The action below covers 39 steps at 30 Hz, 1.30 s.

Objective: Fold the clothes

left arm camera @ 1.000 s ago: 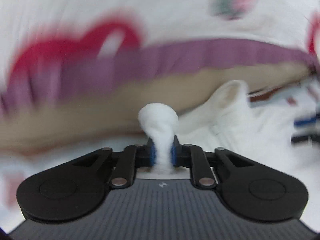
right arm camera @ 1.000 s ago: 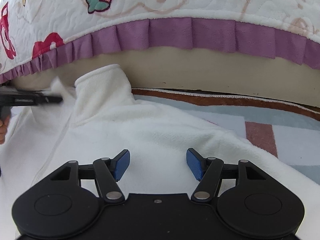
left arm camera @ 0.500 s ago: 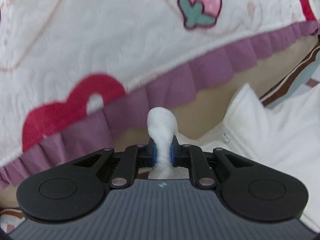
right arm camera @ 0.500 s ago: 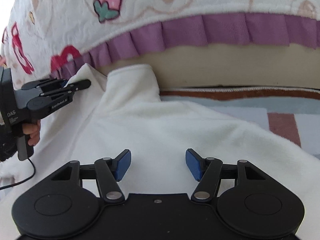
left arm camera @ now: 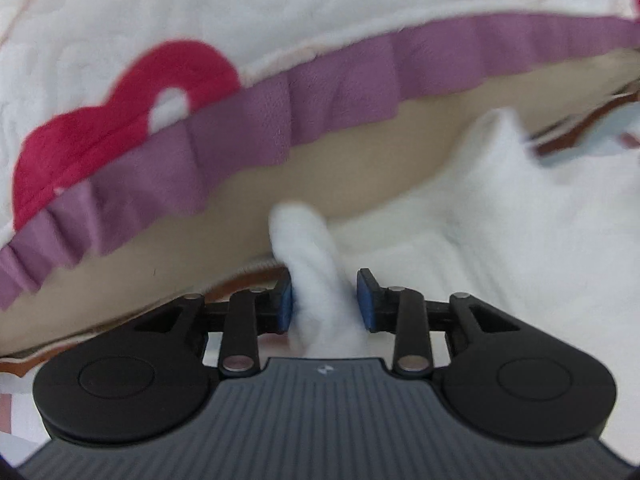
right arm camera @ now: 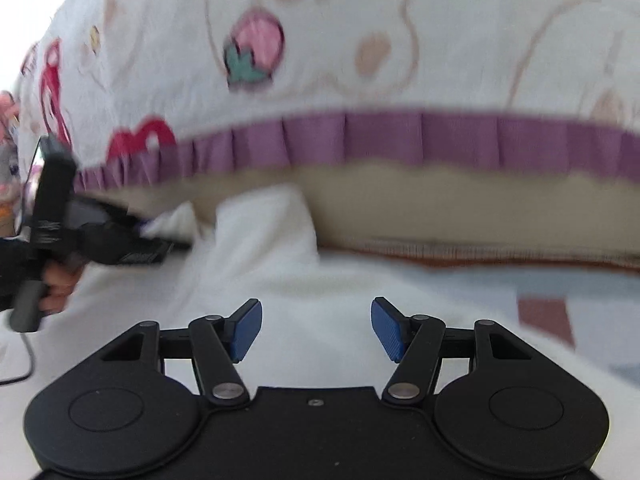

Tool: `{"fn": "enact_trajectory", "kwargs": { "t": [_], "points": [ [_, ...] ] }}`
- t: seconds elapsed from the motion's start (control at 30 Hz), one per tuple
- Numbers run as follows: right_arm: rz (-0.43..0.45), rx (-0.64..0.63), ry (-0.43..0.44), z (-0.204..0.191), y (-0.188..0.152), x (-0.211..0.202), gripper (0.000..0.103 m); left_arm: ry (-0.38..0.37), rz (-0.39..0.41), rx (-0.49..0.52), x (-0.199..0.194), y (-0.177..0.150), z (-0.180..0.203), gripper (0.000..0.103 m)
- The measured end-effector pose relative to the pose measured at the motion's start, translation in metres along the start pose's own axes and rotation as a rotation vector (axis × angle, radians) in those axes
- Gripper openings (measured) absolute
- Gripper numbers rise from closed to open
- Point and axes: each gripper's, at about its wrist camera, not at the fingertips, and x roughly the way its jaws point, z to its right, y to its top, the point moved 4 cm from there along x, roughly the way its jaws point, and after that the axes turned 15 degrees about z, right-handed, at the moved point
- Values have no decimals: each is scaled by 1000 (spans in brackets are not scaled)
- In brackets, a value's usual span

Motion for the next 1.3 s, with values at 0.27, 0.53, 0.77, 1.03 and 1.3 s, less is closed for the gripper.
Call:
{"fn": "enact_trajectory", "kwargs": {
  "t": [0.27, 0.53, 0.77, 1.03, 1.3],
  "points": [
    [117, 370, 244, -19, 49, -24, 52, -13, -219, 263, -151, 28, -25, 32],
    [-2, 556, 520, -101, 85, -84, 47, 20, -263, 14, -282, 22, -66, 36],
    [-133, 399, 414, -122, 59, -192, 47, 21, -150, -430, -356, -82, -72, 39],
    [-461, 156, 106, -87, 46, -308, 45, -27, -251, -228, -385, -161, -40, 44],
    [-607, -142, 110, -125, 33, -394, 45, -114, -274, -234, -424, -198, -8, 42]
  ]
}}
